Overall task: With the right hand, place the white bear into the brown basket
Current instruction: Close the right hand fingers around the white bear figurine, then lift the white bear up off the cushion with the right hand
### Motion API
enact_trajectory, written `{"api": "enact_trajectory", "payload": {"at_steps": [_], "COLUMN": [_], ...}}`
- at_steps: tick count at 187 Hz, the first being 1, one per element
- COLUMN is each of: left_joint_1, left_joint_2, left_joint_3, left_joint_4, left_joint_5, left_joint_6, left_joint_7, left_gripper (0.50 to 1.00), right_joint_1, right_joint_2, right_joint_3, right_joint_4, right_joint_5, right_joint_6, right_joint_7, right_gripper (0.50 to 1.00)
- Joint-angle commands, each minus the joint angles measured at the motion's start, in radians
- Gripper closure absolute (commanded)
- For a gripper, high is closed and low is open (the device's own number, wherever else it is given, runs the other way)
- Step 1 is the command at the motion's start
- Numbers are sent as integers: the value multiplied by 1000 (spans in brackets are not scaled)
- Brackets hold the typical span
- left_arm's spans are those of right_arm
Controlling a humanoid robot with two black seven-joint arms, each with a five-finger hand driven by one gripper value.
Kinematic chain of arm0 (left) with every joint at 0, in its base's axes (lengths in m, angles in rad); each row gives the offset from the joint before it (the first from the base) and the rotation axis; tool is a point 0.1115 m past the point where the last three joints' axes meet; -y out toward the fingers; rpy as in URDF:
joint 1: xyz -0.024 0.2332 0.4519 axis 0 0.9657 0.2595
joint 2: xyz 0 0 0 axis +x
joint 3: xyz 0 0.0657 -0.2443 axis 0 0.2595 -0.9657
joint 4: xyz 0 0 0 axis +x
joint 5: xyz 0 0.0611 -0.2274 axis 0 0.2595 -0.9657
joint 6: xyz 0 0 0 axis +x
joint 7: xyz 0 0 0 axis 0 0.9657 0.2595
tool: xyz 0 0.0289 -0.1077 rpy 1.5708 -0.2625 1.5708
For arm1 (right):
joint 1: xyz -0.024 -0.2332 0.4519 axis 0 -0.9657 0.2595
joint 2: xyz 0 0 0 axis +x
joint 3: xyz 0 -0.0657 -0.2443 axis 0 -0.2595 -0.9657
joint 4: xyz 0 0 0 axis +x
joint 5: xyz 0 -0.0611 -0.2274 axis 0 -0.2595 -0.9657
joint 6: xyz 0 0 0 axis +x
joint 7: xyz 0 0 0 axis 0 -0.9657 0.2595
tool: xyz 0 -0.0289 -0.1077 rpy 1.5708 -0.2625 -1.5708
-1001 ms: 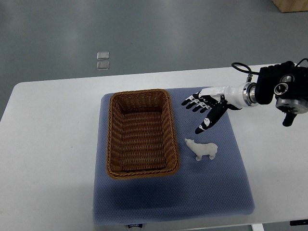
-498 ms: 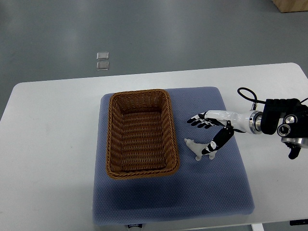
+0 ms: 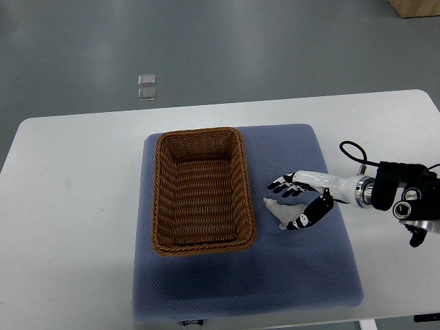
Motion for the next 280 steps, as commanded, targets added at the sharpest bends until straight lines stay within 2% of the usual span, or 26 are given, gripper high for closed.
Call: {"api": "enact_trajectory", "payload": {"at_steps": [1,20,53,77,82,91,111,167,183,211,234,245,280], "left_joint_1": [0,0,0,0,0,0,0,0,0,0,0,0,0], "left_joint_2": [0,0,0,0,0,0,0,0,0,0,0,0,0], "left_joint_3": [0,0,0,0,0,-2,-2,0,-2,0,0,0,-2], "left_joint_4": [0,0,0,0,0,0,2,2,2,0,-3,-6,-8], "left_joint_5": [0,0,0,0,0,0,0,0,0,0,0,2,2], "left_joint_6": [0,0,0,0,0,0,0,0,0,0,0,0,0], "left_joint_7": [0,0,0,0,0,0,0,0,0,0,0,0,0], "left_gripper": [500,500,500,500,500,500,500,500,500,500,500,500,500], "right_joint_1": [-6,-15,-31,-40,-40,-40,-39,17,119,368,509,546,558], "right_joint_2": [1,1,2,10,10,10,7,-51,-102,-228,-286,-289,-254], "right_joint_3": [0,-2,0,0,0,0,-2,6,17,21,21,21,20], "right_joint_4": [0,0,0,-3,-2,-3,-3,-3,-2,-6,-11,-11,-12], "right_joint_5": [-10,-27,-30,-53,-53,-56,-67,-64,-59,-45,-28,-27,-25], "right_joint_6": [-7,-7,-8,-16,-23,-33,-43,-27,29,239,365,389,372], "right_joint_7": [7,25,30,30,31,33,37,42,40,28,1,-9,-12], "right_gripper": [760,814,830,861,887,906,999,1000,1000,1000,1000,1000,1000]}}
